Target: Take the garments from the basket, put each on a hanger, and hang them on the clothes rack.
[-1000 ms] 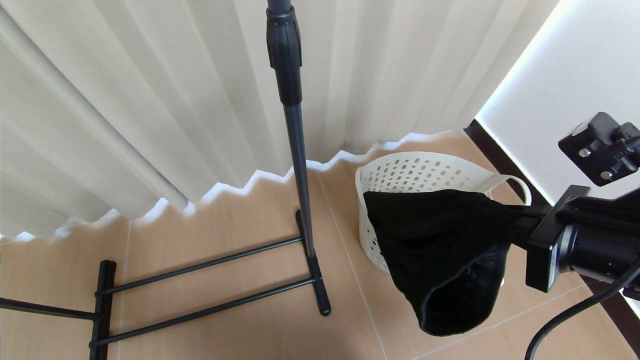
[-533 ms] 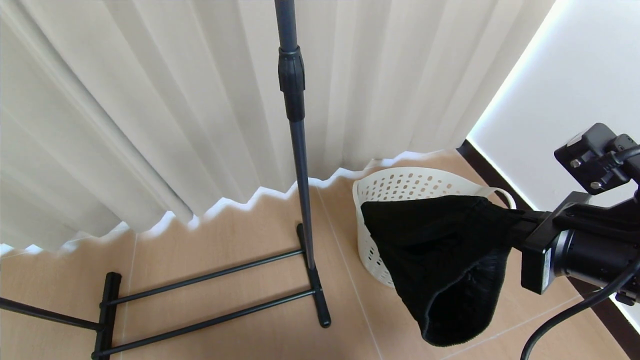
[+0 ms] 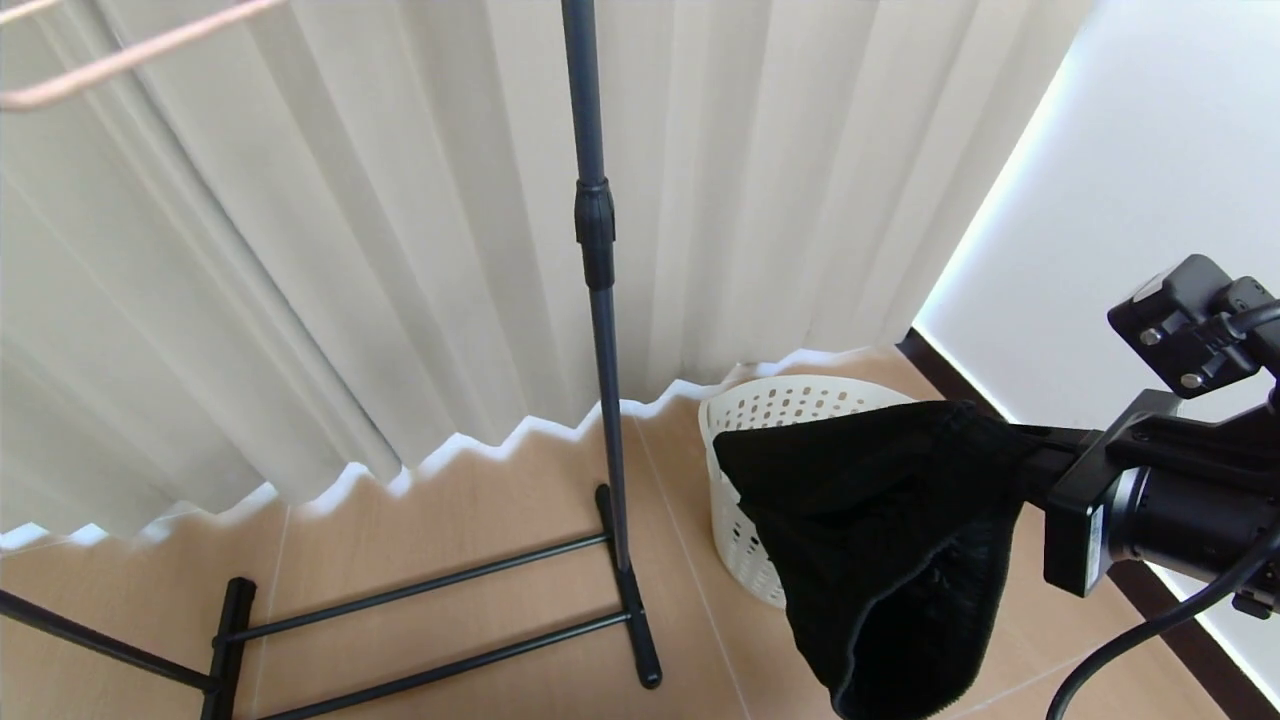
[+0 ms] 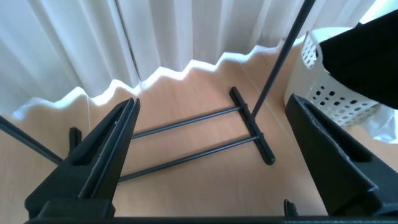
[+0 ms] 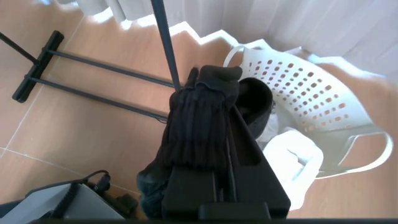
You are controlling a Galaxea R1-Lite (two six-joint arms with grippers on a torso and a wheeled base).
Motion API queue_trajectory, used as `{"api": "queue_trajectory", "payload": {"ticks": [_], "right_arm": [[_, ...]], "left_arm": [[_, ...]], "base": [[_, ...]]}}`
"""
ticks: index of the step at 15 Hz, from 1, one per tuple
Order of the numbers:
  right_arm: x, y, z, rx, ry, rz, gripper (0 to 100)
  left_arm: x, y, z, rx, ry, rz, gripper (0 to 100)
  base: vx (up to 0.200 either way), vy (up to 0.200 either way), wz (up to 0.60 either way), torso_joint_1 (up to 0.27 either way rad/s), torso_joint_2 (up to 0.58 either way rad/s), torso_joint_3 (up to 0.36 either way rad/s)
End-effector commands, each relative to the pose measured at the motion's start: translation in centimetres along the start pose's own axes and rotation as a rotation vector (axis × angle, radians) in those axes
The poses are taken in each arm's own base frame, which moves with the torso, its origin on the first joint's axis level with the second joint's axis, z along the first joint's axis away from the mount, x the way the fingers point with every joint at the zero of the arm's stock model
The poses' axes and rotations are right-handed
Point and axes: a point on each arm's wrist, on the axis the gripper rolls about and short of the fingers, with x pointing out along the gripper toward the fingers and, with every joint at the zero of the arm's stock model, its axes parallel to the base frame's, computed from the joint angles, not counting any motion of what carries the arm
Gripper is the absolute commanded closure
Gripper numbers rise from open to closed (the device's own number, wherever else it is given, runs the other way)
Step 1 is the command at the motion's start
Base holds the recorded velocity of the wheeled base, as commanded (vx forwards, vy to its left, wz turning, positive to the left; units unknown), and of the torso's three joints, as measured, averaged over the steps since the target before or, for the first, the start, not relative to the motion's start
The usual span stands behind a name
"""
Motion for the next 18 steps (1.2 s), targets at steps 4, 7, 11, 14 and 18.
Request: {"api": "queue_trajectory", "payload": {"ticks": [4, 7, 11, 14, 18], "right_arm": [[-0.07, -0.01, -0.02, 0.000, -0.002, 0.000, 100], [-0.07, -0.10, 0.02, 0.001, -0.003, -0.005, 100], [-0.02, -0.12, 0.00, 0.002, -0.002, -0.006, 100], [0.00, -0.29, -0.01, 0.003, -0.001, -0.015, 100], [0.02, -0.34, -0.11, -0.009, 0.003, -0.018, 100]], "left_arm": [[0.00, 0.00, 0.00, 0.000, 0.001, -0.001, 0], [0.00, 0.00, 0.00, 0.000, 0.001, 0.000, 0], [0.00, 0.00, 0.00, 0.000, 0.001, 0.000, 0], [0.00, 0.00, 0.00, 0.000, 0.001, -0.001, 0], [0.00, 0.01, 0.00, 0.001, 0.001, 0.000, 0]], "base": [[0.000, 0.000, 0.00, 0.039, -0.41, -0.161], [0.000, 0.000, 0.00, 0.084, -0.44, -0.170], [0.000, 0.000, 0.00, 0.121, -0.47, -0.151], [0.000, 0.000, 0.00, 0.155, -0.49, -0.163], [0.000, 0.000, 0.00, 0.176, -0.51, -0.291]]}}
